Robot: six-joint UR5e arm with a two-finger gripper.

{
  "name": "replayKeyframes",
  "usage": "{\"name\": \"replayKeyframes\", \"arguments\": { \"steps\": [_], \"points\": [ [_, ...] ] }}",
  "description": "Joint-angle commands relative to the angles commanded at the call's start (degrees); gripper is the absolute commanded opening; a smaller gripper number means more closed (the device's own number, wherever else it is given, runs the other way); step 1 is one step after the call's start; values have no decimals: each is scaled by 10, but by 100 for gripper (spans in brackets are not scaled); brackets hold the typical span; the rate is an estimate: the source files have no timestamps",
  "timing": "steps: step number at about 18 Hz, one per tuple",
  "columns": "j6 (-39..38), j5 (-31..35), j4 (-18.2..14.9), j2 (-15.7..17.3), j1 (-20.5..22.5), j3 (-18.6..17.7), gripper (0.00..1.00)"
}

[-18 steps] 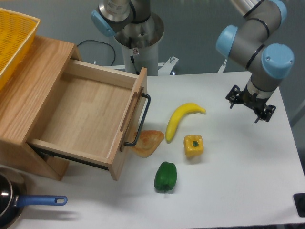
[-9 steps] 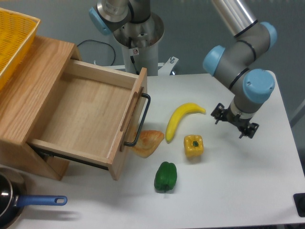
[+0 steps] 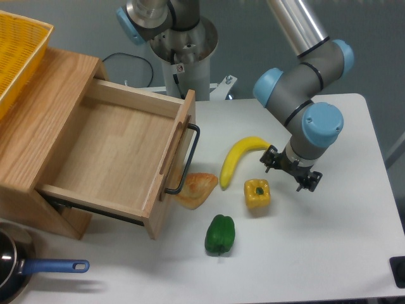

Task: Pick up the yellow pepper
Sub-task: 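Lower the gripper over the yellow pepper and close on it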

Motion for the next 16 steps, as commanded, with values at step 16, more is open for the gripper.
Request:
{"name": "replayKeyframes", "arguments": {
  "steps": [16],
  "points": [
    [43,-8,1,-5,-36,15,100]
  ]
}}
